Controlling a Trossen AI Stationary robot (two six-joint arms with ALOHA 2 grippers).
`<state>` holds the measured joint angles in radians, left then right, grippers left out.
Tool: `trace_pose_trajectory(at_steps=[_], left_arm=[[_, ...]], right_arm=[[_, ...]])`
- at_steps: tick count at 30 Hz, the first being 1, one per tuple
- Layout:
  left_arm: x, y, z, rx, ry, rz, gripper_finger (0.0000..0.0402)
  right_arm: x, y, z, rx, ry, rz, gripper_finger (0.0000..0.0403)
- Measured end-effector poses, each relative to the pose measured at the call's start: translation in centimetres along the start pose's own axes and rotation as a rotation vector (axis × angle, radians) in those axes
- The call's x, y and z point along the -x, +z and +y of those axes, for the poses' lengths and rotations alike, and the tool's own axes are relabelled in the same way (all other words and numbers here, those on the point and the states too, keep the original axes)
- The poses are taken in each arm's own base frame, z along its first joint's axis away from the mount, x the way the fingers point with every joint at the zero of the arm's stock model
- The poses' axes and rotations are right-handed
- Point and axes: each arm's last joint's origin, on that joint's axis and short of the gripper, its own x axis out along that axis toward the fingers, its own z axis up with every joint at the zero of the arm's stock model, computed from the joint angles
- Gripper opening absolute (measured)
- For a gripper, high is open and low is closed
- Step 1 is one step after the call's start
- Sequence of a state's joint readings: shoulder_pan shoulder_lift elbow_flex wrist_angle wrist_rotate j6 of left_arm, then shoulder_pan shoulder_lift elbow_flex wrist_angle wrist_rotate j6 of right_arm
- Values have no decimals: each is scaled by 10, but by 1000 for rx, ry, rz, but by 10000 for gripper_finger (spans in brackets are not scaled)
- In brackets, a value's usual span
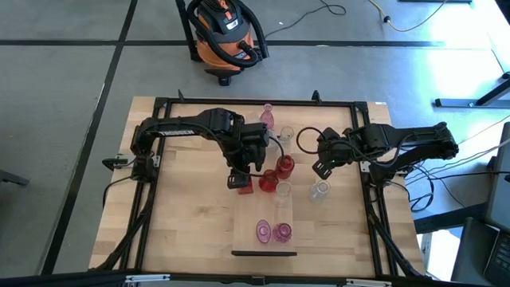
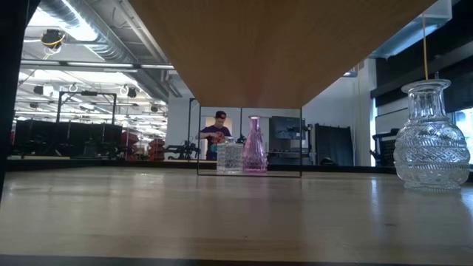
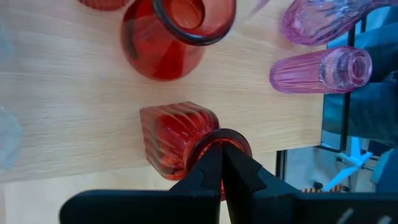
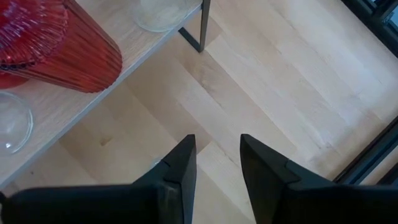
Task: Sort vases onto shelf
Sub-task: Adjust the vases on the shelf
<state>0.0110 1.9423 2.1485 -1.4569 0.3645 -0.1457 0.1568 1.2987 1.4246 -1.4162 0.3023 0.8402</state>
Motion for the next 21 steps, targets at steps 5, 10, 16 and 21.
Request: trace_pose_trajectory(at_steps=[5,10,16,21], left_arm=[[2,1,5,-10,30,-9,0],[4,2,11,-7,60,-19,0],[7,1,18,-7,106,-16,0],[8,1,22,1,125,-17,0]], right_arm=[[0,0,0,0,0,0,108],[0,0,0,0,0,0,108],[0,0,0,-1,6,6,108],[0,0,0,-22,6,6,108]])
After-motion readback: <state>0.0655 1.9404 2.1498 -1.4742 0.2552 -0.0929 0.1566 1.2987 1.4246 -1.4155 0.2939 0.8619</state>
